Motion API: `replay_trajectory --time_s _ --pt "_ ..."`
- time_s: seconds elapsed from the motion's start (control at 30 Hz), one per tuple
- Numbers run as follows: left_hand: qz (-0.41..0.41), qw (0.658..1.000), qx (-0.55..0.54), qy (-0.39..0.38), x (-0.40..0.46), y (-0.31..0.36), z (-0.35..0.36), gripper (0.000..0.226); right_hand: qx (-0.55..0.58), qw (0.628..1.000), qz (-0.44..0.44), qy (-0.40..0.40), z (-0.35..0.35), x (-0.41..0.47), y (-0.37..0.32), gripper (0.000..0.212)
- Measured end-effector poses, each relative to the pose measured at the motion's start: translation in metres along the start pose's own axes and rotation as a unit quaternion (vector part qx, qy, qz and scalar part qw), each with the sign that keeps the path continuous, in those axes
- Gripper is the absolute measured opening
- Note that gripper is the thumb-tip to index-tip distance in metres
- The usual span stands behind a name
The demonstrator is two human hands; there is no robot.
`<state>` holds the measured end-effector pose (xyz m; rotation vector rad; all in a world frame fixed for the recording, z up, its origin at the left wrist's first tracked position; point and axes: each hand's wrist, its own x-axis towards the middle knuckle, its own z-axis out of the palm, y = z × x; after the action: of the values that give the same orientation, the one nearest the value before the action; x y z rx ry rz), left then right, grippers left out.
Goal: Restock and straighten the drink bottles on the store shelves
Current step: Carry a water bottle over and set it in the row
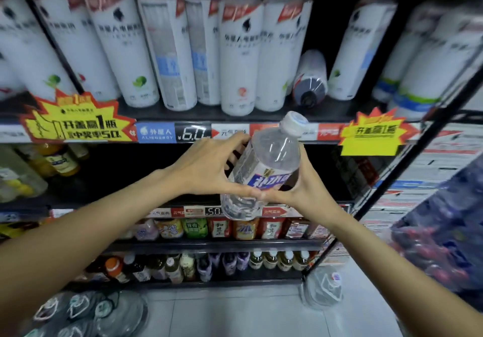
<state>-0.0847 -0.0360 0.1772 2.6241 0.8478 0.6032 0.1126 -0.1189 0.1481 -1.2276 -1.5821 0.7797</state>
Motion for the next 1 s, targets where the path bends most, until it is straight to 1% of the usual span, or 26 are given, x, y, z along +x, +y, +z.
replay_trajectory --time_s 0.1,0.23,0.3,0.37,0.43,0.53,0.57,0.67,0.73,0.8,0.87,0.97,1.0 --pt "0.010 0.999 -0.028 0.033 0.012 0.032 -0.028 0.115 0.022 0.999 -0.016 0.020 -0.023 0.000 -0.042 0.081" --pt "0.033 0.987 -0.109 0.117 0.034 0.062 -0.063 0.093 0.038 0.995 -0.073 0.051 -0.045 0.015 -0.092 0.066" --pt "0.048 0.977 -0.134 0.157 0.048 0.070 -0.081 0.076 0.045 0.992 -0.099 0.061 -0.052 0.027 -0.113 0.058" --pt "0.065 0.969 -0.148 0.189 0.063 0.079 -0.102 0.056 0.040 0.988 -0.125 0.084 -0.060 0.042 -0.134 0.050" --pt "0.084 0.960 -0.157 0.218 0.078 0.088 -0.127 0.051 0.028 0.981 -0.156 0.109 -0.068 0.061 -0.158 0.045" --pt "0.113 0.949 -0.151 0.251 0.101 0.100 -0.166 0.042 0.030 0.971 -0.191 0.142 -0.082 0.089 -0.191 0.044" --pt "0.123 0.946 -0.147 0.261 0.108 0.105 -0.180 0.043 0.041 0.968 -0.198 0.149 -0.086 0.098 -0.203 0.044" --pt "0.141 0.940 -0.147 0.272 0.123 0.111 -0.219 0.064 0.061 0.960 -0.216 0.169 -0.095 0.127 -0.238 0.047" --pt "0.151 0.939 -0.146 0.273 0.128 0.108 -0.242 0.074 0.075 0.957 -0.217 0.175 -0.097 0.147 -0.259 0.040" --pt "0.151 0.939 -0.120 0.286 0.130 0.101 -0.259 0.082 0.085 0.959 -0.217 0.161 -0.097 0.167 -0.275 0.033" --pt "0.153 0.932 -0.093 0.315 0.132 0.092 -0.277 0.082 0.081 0.961 -0.219 0.148 -0.092 0.188 -0.289 0.028" --pt "0.156 0.915 -0.049 0.369 0.134 0.072 -0.300 0.077 0.061 0.959 -0.239 0.137 -0.079 0.218 -0.310 0.040" --pt "0.155 0.909 -0.037 0.386 0.135 0.062 -0.307 0.078 0.048 0.958 -0.246 0.135 -0.073 0.228 -0.316 0.041"
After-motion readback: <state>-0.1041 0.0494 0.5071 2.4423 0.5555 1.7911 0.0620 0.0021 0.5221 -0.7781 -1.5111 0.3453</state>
